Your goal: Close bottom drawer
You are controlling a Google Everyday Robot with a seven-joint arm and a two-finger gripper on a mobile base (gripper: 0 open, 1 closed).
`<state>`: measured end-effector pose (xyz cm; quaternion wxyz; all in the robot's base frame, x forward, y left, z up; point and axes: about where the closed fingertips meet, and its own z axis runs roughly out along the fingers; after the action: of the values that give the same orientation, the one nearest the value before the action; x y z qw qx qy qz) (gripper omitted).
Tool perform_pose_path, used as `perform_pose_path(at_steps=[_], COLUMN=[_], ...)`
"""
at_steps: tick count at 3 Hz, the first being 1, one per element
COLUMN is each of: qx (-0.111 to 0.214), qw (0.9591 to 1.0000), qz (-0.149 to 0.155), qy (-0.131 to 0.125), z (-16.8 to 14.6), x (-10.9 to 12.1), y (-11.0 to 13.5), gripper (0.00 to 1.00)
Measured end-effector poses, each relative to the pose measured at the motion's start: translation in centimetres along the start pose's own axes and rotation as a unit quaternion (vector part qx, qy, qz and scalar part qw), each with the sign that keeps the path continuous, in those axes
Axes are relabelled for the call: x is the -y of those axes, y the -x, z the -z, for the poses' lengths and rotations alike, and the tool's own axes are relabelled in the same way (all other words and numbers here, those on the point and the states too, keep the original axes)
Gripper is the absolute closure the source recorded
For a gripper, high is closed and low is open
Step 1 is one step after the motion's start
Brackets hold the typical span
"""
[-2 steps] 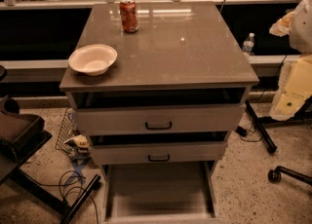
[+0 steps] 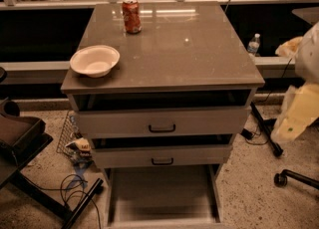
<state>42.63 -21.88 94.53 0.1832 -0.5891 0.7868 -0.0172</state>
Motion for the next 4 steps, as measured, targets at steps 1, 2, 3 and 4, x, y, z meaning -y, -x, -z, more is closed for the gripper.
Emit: perform_pose_path(at_steps=[1, 2, 3, 4], qx=[0.048, 0.101, 0.151, 0.181], qw=[0.9987, 0.9941, 0.9871, 0.9816], qz=[-0.014, -0.039, -0.052, -0.061], qy=[-0.01, -0.01, -0.004, -0.013], z=[-2.5, -7.5, -14.8, -20.3], x=[-4.0, -7.8, -10.3, -10.7], y=[-1.8, -4.6, -6.2, -7.1], gripper=[0.0, 0.0, 0.0, 0.0])
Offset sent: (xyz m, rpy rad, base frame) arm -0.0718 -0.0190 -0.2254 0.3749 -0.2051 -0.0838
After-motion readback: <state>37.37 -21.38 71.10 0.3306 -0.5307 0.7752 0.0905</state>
